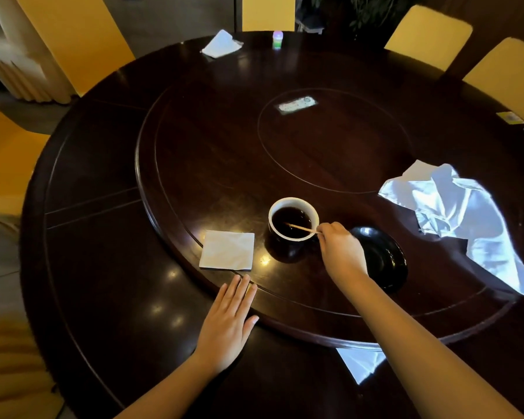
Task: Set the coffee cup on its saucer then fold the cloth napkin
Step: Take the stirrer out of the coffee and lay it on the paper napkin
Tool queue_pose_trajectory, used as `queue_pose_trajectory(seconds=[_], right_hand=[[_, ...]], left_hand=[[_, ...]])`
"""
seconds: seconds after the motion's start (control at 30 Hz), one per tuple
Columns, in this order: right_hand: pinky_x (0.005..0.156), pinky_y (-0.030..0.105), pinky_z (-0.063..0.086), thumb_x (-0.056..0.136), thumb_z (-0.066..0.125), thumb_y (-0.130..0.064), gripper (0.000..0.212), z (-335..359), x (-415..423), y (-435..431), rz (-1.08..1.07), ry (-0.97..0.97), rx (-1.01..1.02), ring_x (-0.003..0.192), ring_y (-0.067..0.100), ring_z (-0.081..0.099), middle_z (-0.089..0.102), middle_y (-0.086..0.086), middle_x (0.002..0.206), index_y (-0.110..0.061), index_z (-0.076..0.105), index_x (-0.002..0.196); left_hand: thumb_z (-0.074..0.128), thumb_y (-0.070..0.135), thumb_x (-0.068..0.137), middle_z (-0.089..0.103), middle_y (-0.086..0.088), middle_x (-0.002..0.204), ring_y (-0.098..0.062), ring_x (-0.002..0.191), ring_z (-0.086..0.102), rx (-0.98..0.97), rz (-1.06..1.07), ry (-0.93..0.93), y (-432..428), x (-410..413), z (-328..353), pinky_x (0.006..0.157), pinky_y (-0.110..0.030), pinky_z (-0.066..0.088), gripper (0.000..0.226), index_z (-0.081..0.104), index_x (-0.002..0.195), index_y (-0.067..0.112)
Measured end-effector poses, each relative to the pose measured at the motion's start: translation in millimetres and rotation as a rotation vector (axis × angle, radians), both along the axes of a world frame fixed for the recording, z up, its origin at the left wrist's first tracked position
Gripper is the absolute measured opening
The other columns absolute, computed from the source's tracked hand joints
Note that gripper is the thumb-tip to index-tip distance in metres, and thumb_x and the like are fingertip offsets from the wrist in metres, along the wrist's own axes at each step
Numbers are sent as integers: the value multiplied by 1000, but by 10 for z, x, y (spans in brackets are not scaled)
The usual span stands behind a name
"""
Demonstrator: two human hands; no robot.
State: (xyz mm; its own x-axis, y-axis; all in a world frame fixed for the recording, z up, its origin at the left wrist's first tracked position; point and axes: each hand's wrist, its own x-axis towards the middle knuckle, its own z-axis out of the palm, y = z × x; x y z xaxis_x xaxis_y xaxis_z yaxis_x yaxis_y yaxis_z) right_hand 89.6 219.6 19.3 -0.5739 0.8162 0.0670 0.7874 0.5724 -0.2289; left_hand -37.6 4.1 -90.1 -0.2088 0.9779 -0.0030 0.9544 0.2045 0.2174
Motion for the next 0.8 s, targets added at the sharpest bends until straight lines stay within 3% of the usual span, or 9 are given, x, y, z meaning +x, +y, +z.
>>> queue_pose_trajectory(seconds=[0.13, 0.4, 0.67, 0.8], right_hand=[[54, 30, 39, 91, 53, -11, 17, 45, -6, -23, 38, -47, 63, 72, 31, 59, 59, 12, 88, -5, 65, 102], [53, 27, 35, 86, 61, -10, 15, 260, 124, -170, -20, 121, 79, 60, 32, 57, 57, 14, 74, 0, 70, 81], [60, 29, 33, 93, 53, -19, 23, 480, 317, -233, -2, -5, 27, 77, 34, 60, 61, 14, 87, -5, 71, 93], [60, 31, 33, 94, 49, -21, 27, 539, 385, -197, 12, -83, -23, 80, 35, 60, 54, 10, 81, -5, 69, 89]], left_hand=[[20, 46, 98, 35, -9, 149, -20, 142, 17, -12, -5, -8, 8, -16, -22, 117, -38, 8, 57, 39, 140, 12], [17, 47, 98, 36, -9, 149, -22, 140, 26, -6, 3, -36, 19, -26, -24, 118, -36, 6, 58, 40, 139, 12], [17, 47, 98, 34, -9, 150, -22, 140, 26, 0, 11, -18, 11, -10, -10, 118, -37, 6, 58, 38, 140, 12], [14, 47, 98, 35, -9, 149, -22, 140, 27, -8, 23, -9, 14, 10, 27, 117, -37, 6, 59, 38, 139, 13]])
